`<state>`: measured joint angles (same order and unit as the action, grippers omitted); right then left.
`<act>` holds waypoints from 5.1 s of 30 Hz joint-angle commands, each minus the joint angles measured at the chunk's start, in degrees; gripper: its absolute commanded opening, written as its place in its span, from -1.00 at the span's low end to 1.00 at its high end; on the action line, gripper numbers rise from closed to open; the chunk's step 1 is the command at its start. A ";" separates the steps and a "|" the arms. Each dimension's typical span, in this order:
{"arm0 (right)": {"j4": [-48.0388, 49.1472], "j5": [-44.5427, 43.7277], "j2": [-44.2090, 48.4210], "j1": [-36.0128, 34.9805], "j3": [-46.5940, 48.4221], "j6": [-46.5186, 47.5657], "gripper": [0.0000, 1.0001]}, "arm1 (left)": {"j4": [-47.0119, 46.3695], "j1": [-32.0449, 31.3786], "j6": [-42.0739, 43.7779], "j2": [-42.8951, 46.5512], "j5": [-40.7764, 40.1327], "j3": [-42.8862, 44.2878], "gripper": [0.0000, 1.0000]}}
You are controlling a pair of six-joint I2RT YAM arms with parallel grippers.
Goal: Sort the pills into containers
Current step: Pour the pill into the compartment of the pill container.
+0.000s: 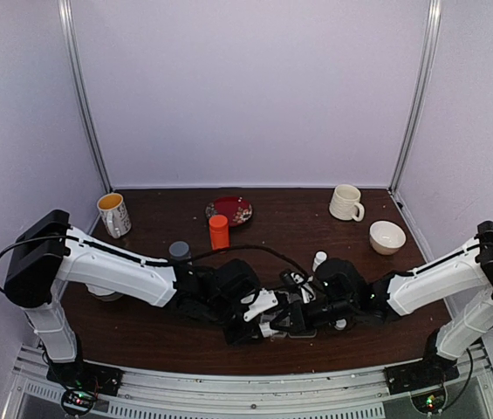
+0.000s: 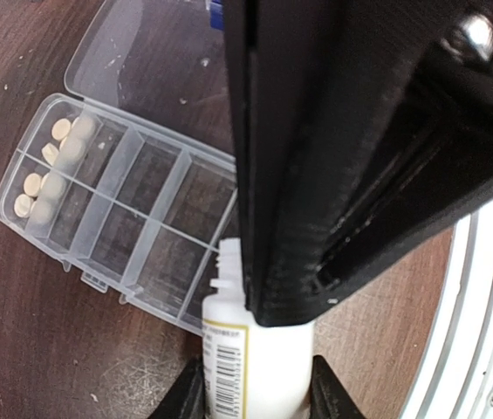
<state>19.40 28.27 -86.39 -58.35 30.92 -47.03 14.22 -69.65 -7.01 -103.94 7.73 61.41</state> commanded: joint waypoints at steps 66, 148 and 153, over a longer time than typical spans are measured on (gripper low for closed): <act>-2.01 -2.22 -1.47 -2.21 6.30 0.93 -1.00 | -6.66 0.05 -3.82 4.68 -2.35 -5.97 -1.00; 1.46 -2.88 -0.83 -1.14 3.19 -0.36 -1.00 | -3.32 0.03 -3.34 3.31 -1.48 -3.34 -1.00; 0.30 -2.17 -4.72 -1.33 4.01 -0.57 -1.00 | -2.88 -0.01 -3.31 3.23 -1.33 -3.14 -1.00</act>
<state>19.51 25.58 -88.92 -59.40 34.26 -47.75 12.14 -69.47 -10.94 -100.09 5.41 56.53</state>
